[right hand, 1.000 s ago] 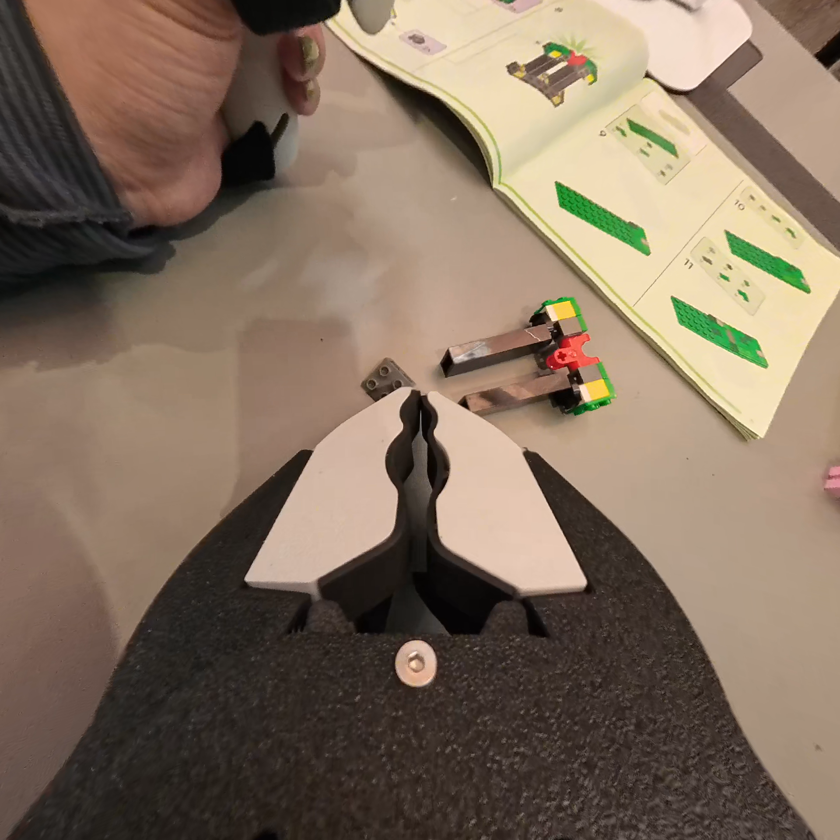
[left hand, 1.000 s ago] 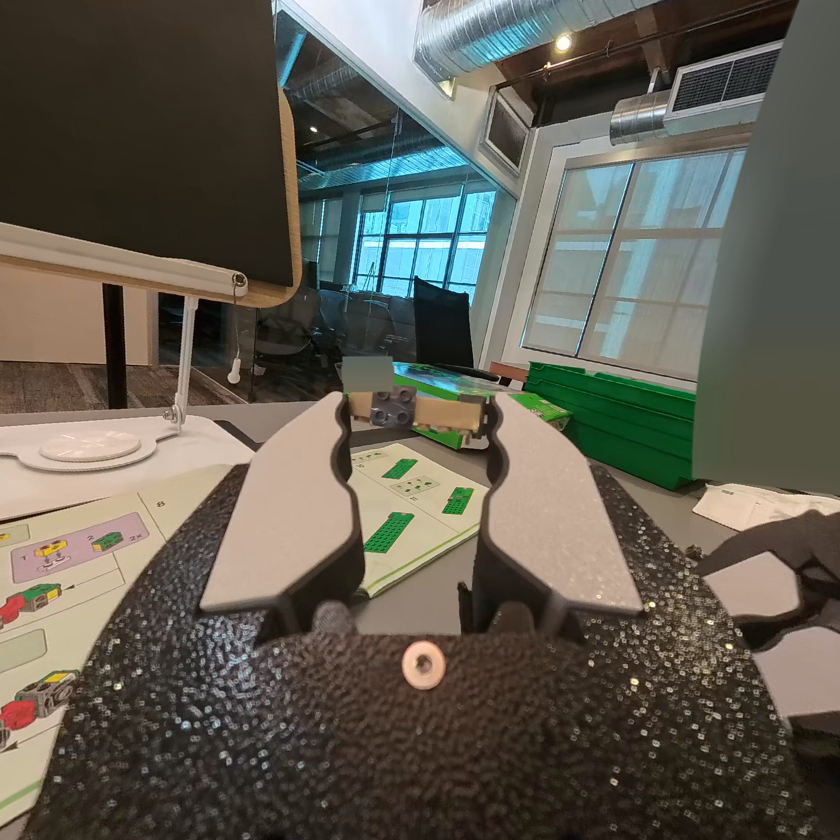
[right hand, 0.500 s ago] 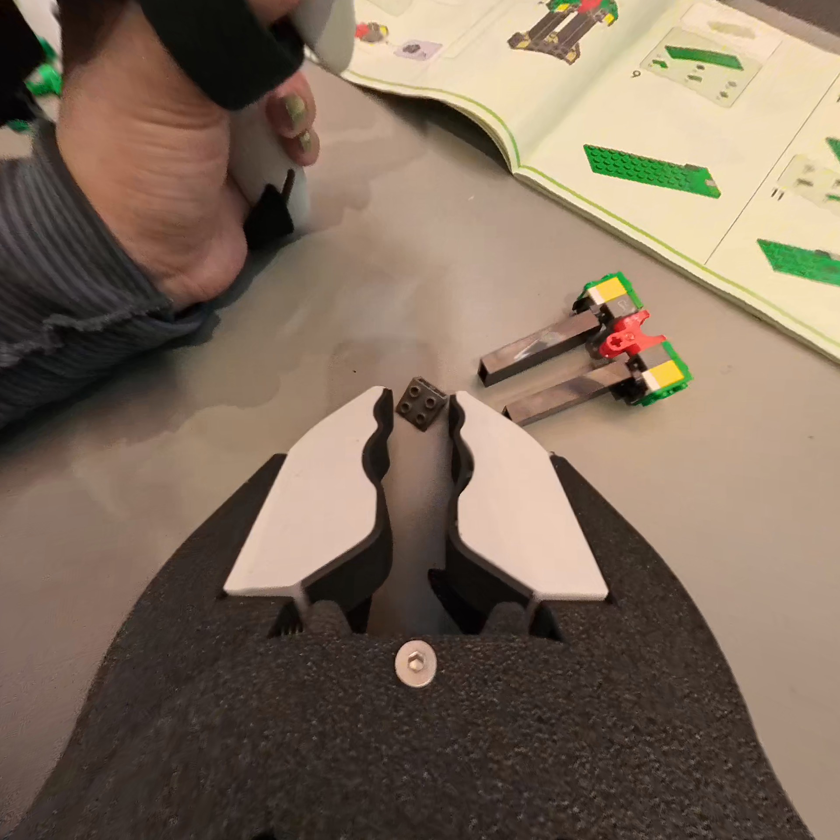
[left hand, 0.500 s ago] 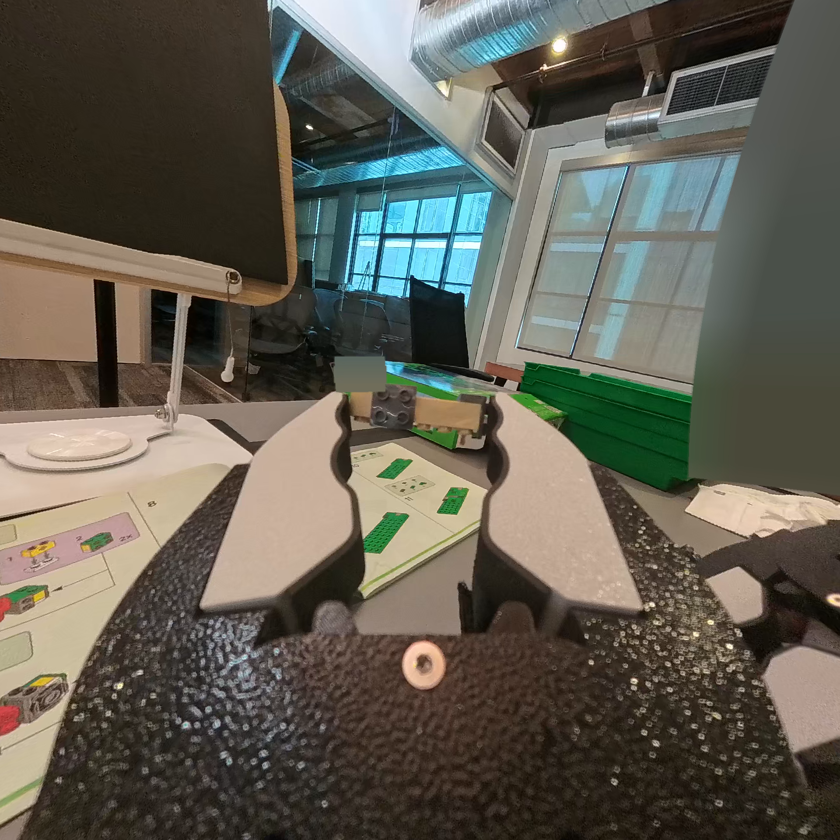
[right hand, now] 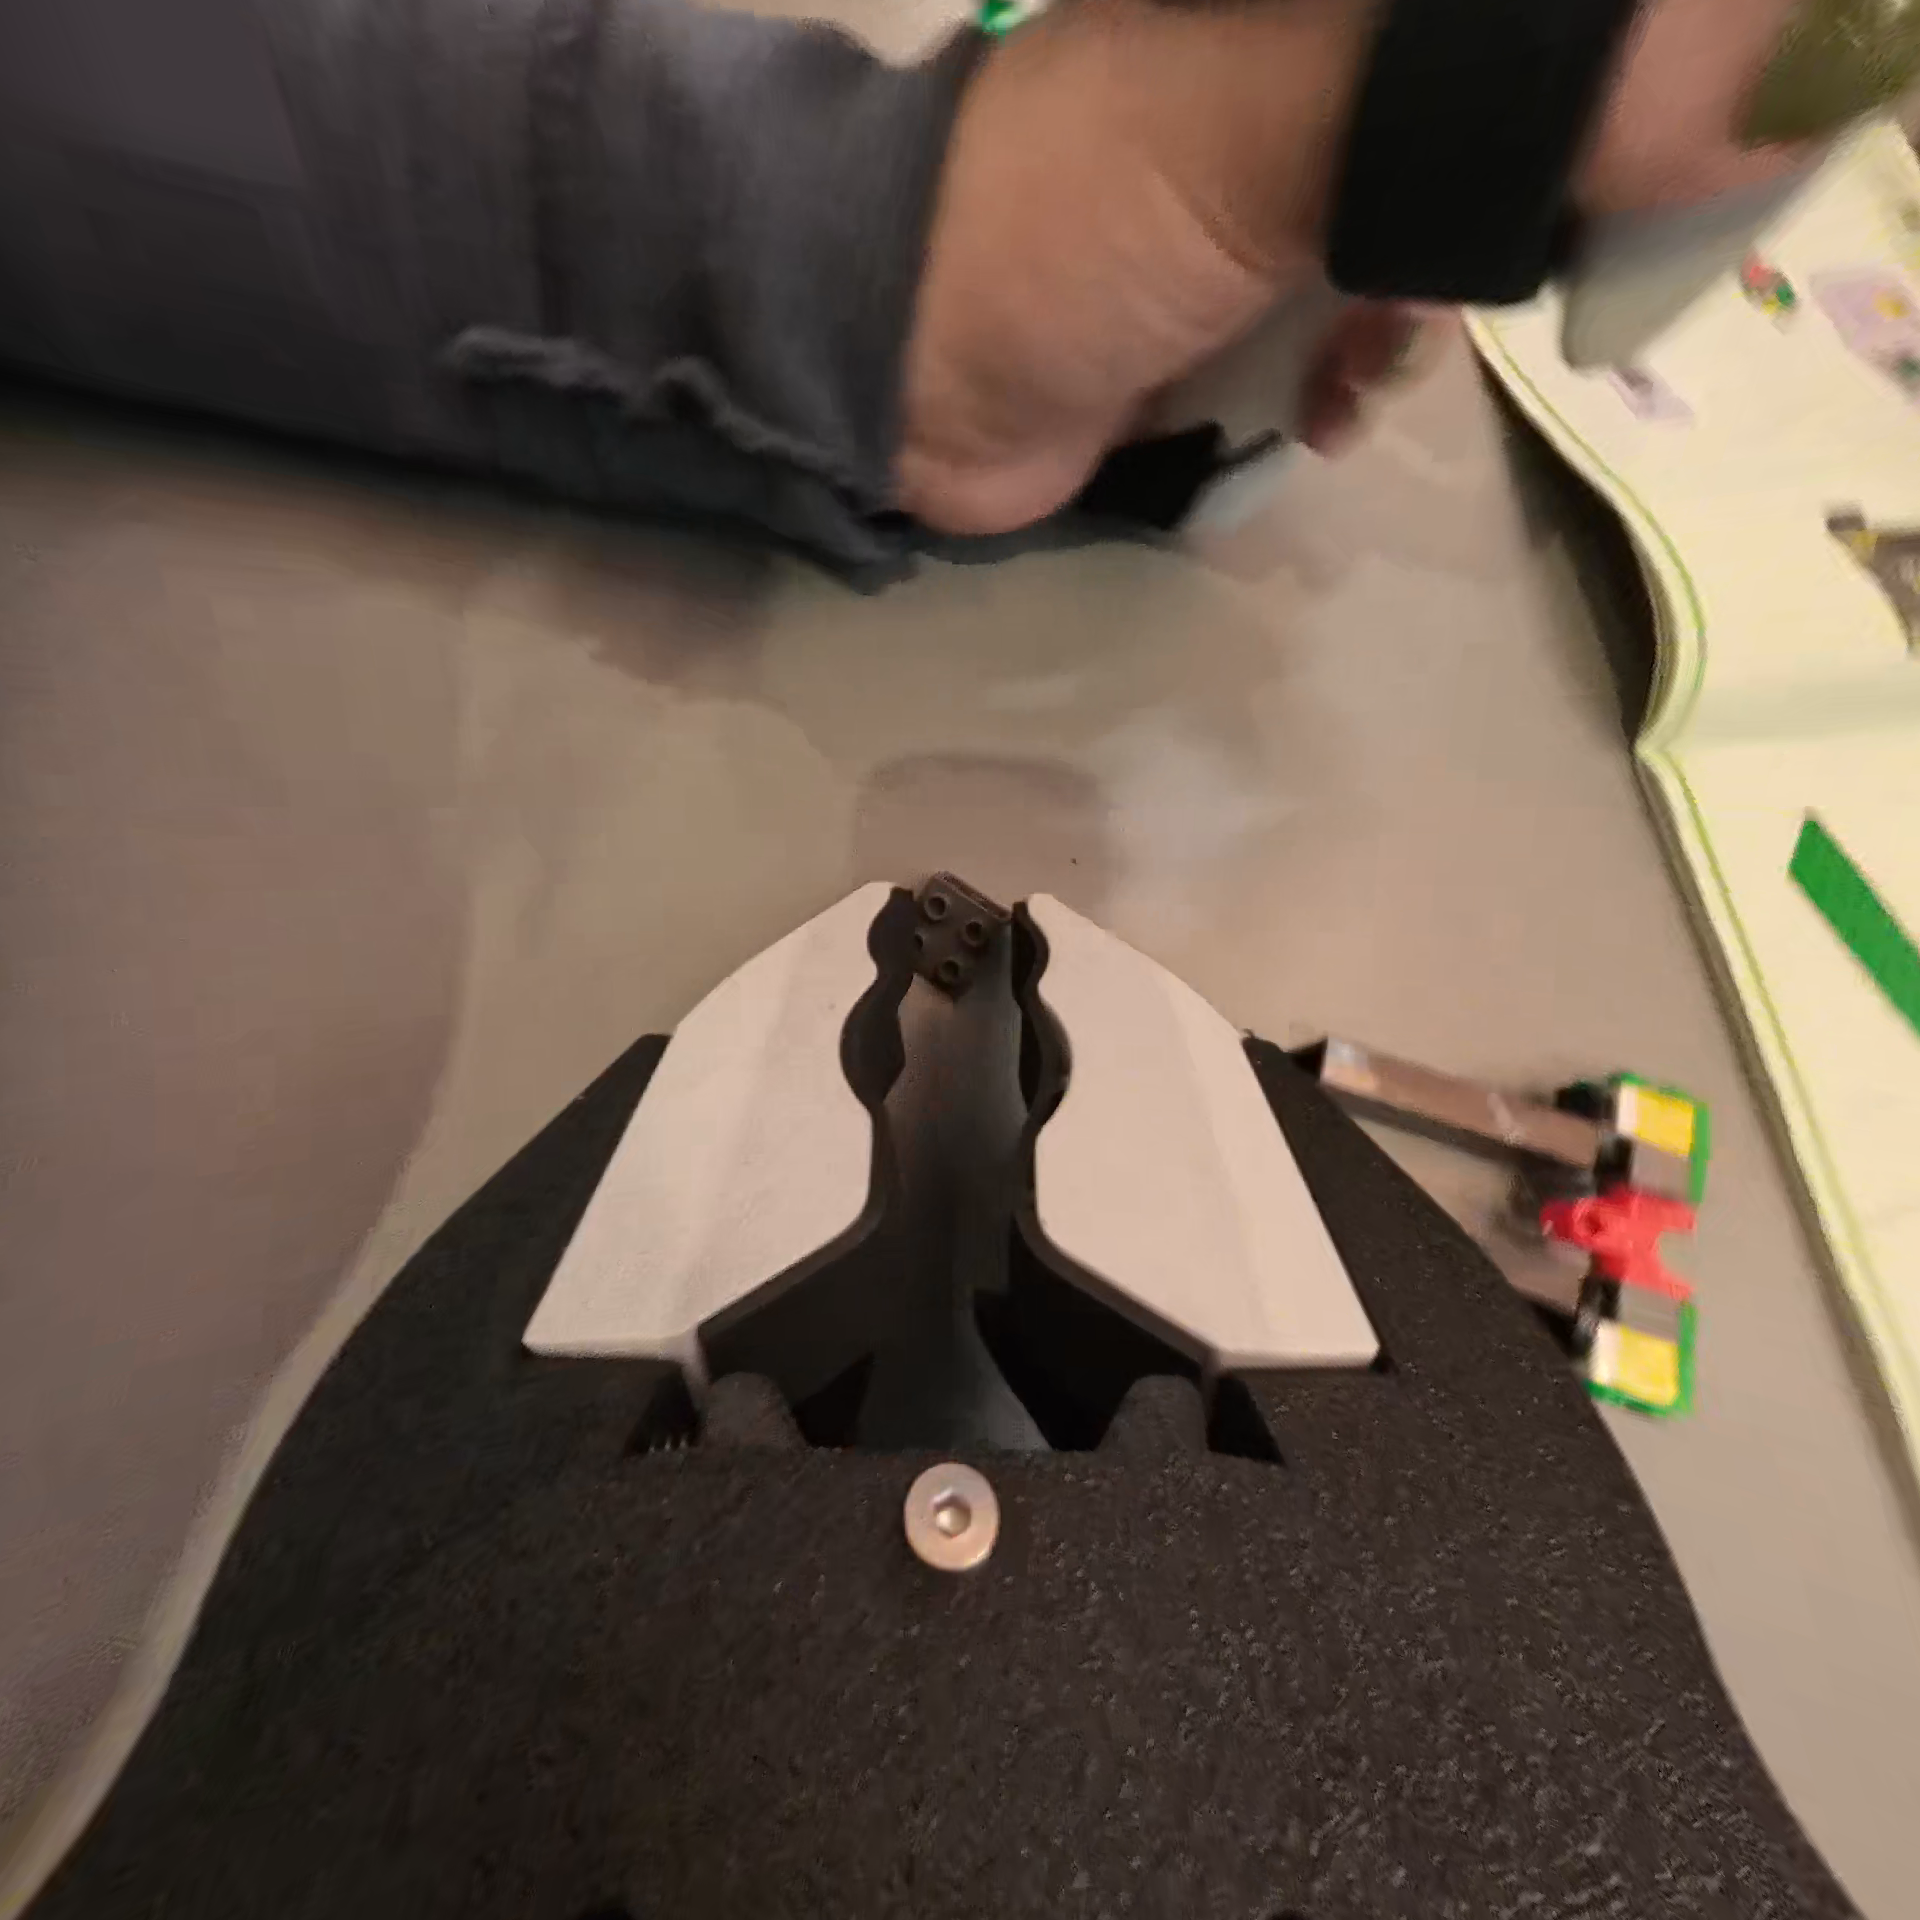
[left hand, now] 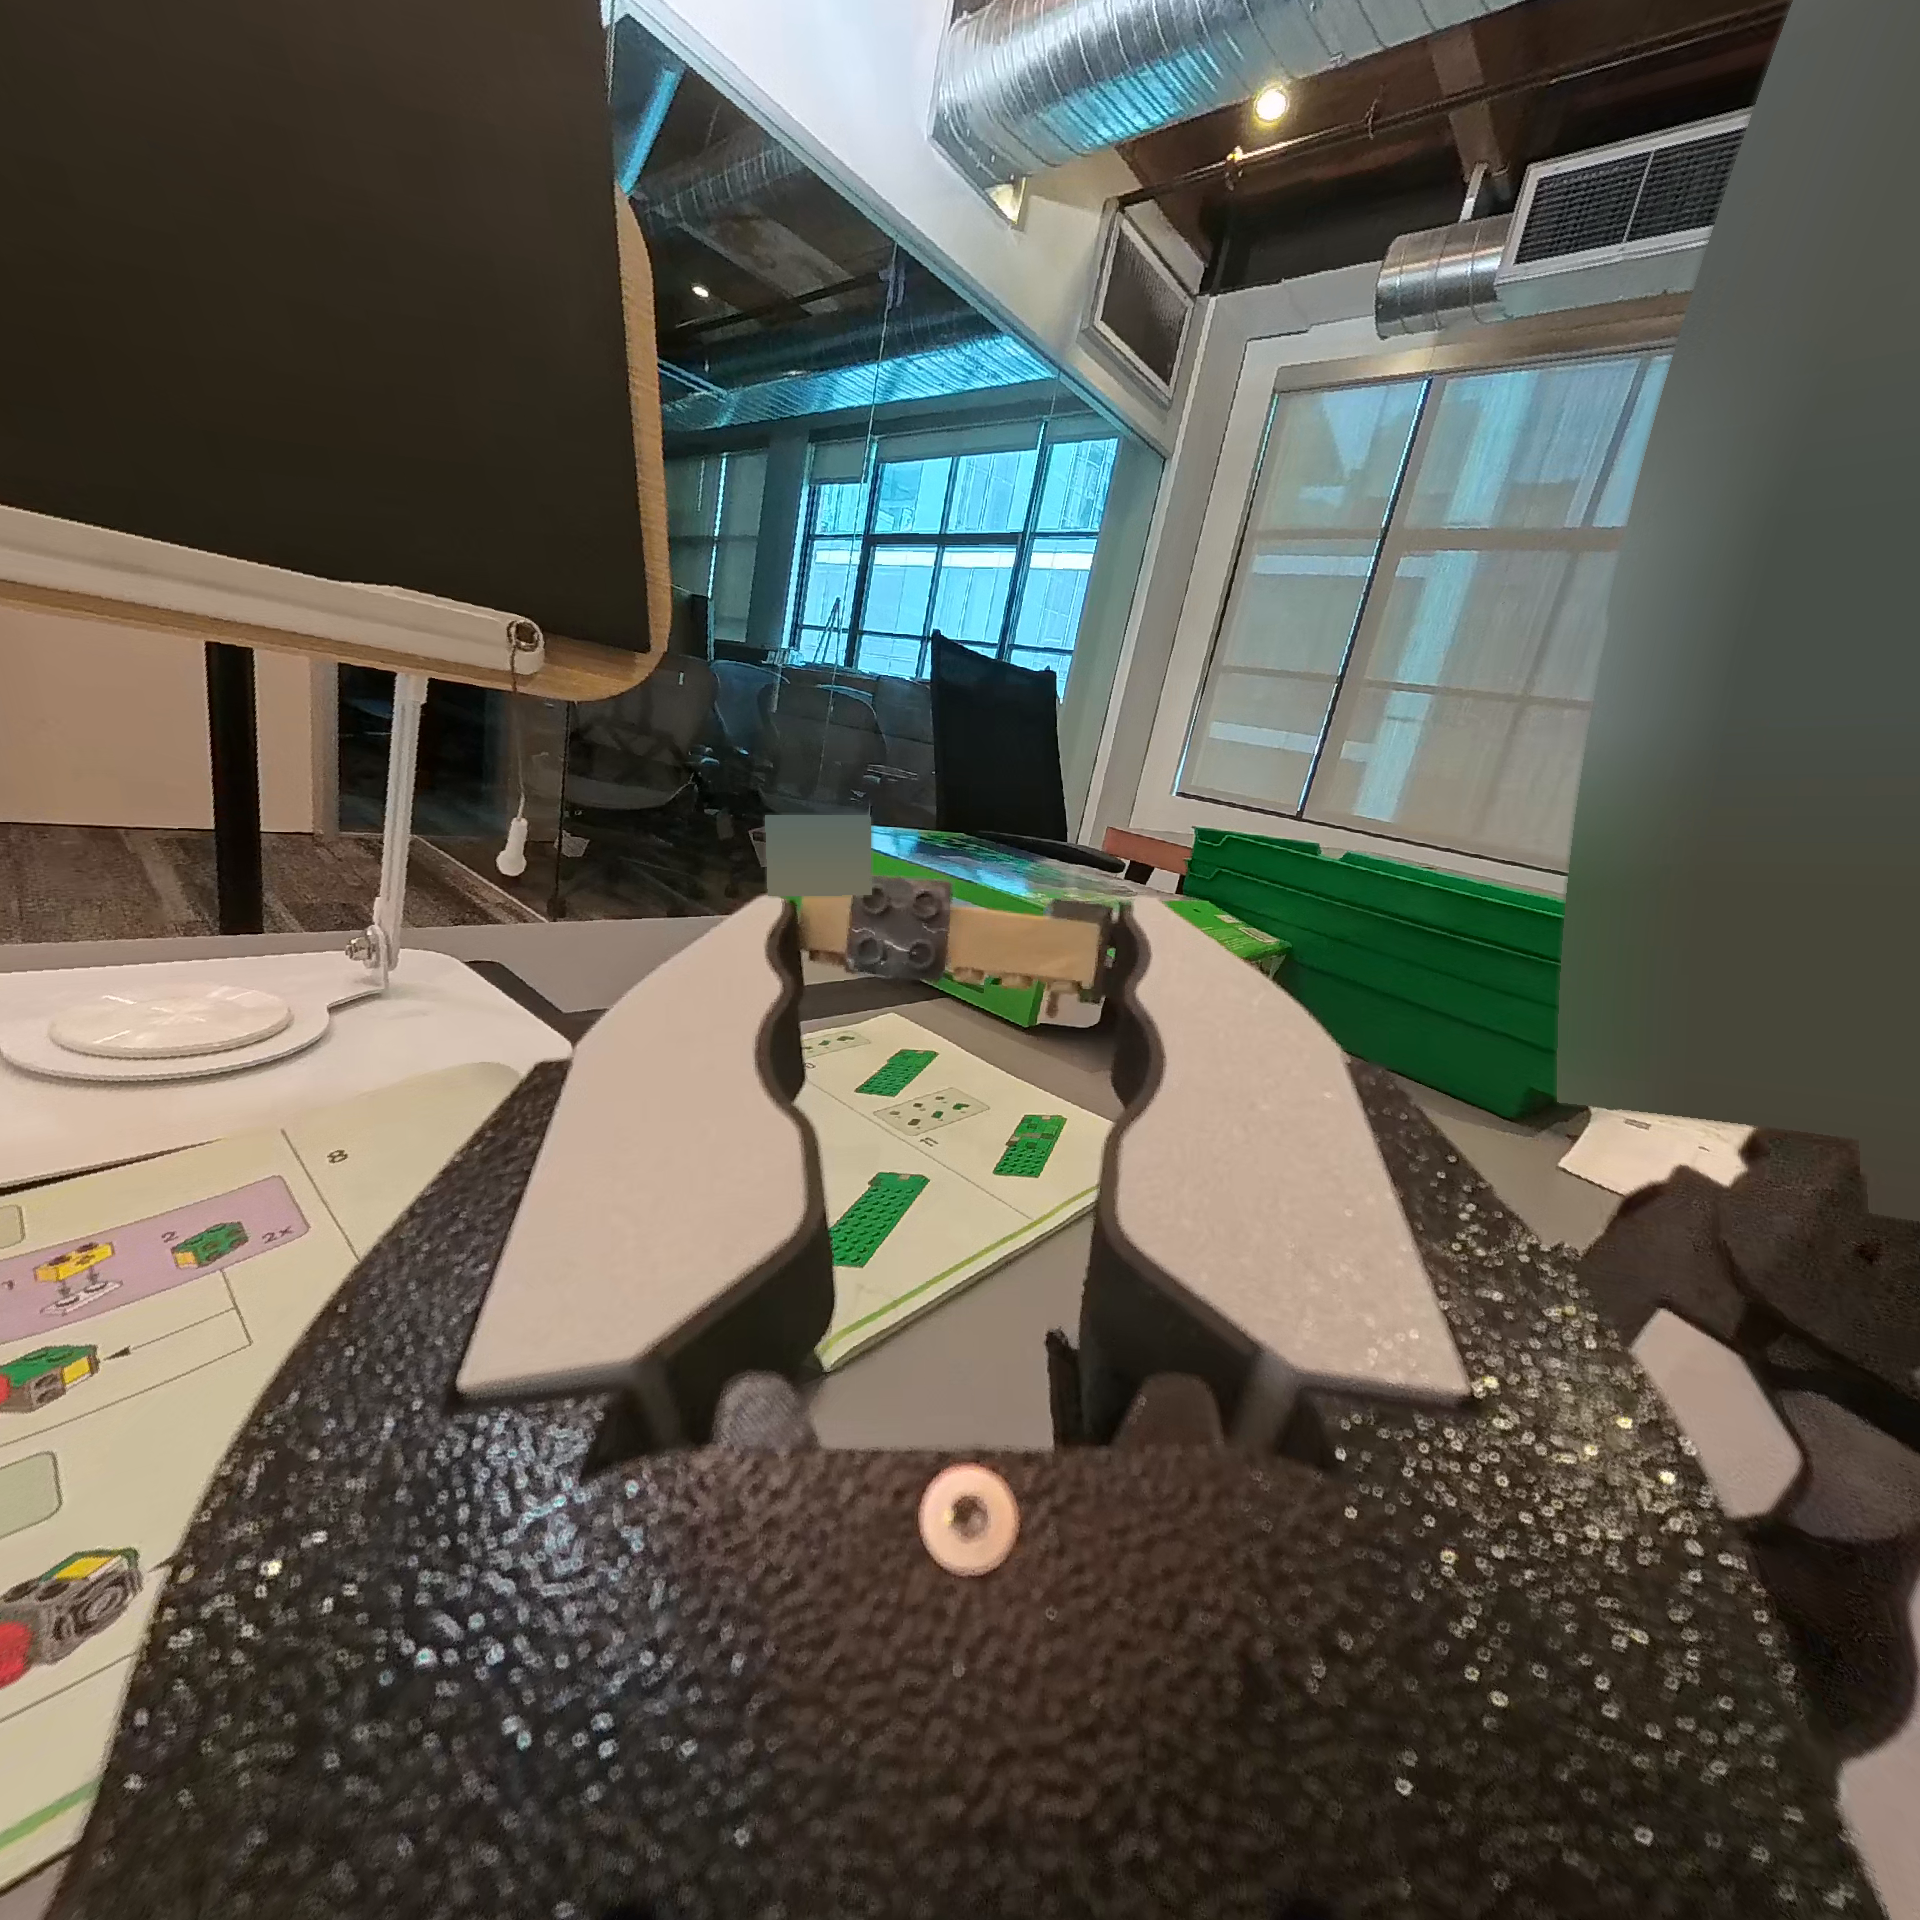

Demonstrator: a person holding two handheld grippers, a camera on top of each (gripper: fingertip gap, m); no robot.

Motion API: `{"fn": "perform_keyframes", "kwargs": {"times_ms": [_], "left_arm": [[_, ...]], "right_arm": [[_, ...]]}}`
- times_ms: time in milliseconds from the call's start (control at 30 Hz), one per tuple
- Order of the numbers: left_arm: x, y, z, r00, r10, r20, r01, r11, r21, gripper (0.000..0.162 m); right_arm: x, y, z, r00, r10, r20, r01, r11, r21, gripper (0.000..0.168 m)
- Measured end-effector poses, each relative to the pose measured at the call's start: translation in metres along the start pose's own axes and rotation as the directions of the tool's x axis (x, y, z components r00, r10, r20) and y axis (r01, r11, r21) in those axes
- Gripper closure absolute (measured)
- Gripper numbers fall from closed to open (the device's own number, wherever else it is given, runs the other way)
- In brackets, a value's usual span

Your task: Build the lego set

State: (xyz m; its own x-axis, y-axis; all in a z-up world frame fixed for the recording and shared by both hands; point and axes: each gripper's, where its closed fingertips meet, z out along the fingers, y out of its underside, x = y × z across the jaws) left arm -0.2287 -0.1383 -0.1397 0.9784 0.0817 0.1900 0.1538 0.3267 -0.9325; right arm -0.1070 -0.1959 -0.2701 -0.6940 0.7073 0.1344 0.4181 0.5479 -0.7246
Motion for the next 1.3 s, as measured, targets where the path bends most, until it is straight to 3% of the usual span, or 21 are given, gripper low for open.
{"fn": "perform_keyframes", "kwargs": {"times_ms": [67, 133, 200, 333, 433, 633, 867, 1067, 1200, 1300], "left_arm": [[0.001, 0.0, 0.0, 1.0, 0.005, -0.001, -0.005, 1.0, -0.001, 0.105], [0.001, 0.0, 0.0, 1.0, 0.009, -0.001, -0.009, 1.0, -0.004, 0.105], [0.0, 0.0, 0.0, 1.0, 0.009, 0.0, -0.009, 1.0, -0.004, 0.105], [0.0, 0.001, 0.0, 1.0, 0.007, 0.0, -0.007, 1.0, -0.004, 0.105], [0.001, 0.002, 0.001, 1.0, 0.005, -0.005, -0.005, 1.0, -0.007, 0.105], [0.002, 0.003, 0.001, 1.0, -0.005, -0.009, 0.005, 1.0, -0.011, 0.105], [0.001, 0.004, 0.001, 1.0, -0.022, -0.014, 0.022, 1.0, -0.013, 0.105], [0.001, 0.004, 0.002, 1.0, -0.025, -0.017, 0.024, 1.0, -0.014, 0.105], [0.001, 0.004, 0.002, 0.999, -0.027, -0.017, 0.027, 1.0, -0.015, 0.105], [0.001, 0.005, 0.002, 0.999, -0.036, -0.019, 0.035, 0.999, -0.016, 0.105]], "right_arm": [[0.004, -0.002, 0.0, 0.996, -0.083, -0.015, 0.084, 0.996, 0.01, 0.151], [0.011, -0.001, 0.0, 0.996, -0.053, -0.066, 0.053, 0.999, -0.001, 0.149], [0.009, -0.001, 0.0, 0.997, 0.021, -0.07, -0.021, 1.0, -0.004, 0.139], [0.017, 0.006, -0.006, 0.959, 0.2, -0.202, -0.201, 0.979, 0.017, 0.143], [0.012, 0.008, -0.006, 0.926, 0.318, -0.2, -0.318, 0.947, 0.037, 0.143], [0.012, 0.004, -0.003, 0.935, 0.286, -0.21, -0.285, 0.958, 0.034, 0.146], [0.014, 0.003, -0.006, 0.948, 0.234, -0.214, -0.237, 0.972, 0.013, 0.168], [0.018, 0.013, -0.009, 0.956, 0.207, -0.207, -0.216, 0.976, -0.021, 0.166], [0.003, -0.003, -0.007, 0.953, 0.291, -0.088, -0.288, 0.957, 0.046, 0.167], [-0.005, -0.012, -0.001, 0.967, 0.245, -0.069, -0.241, 0.969, 0.061, 0.168]]}}
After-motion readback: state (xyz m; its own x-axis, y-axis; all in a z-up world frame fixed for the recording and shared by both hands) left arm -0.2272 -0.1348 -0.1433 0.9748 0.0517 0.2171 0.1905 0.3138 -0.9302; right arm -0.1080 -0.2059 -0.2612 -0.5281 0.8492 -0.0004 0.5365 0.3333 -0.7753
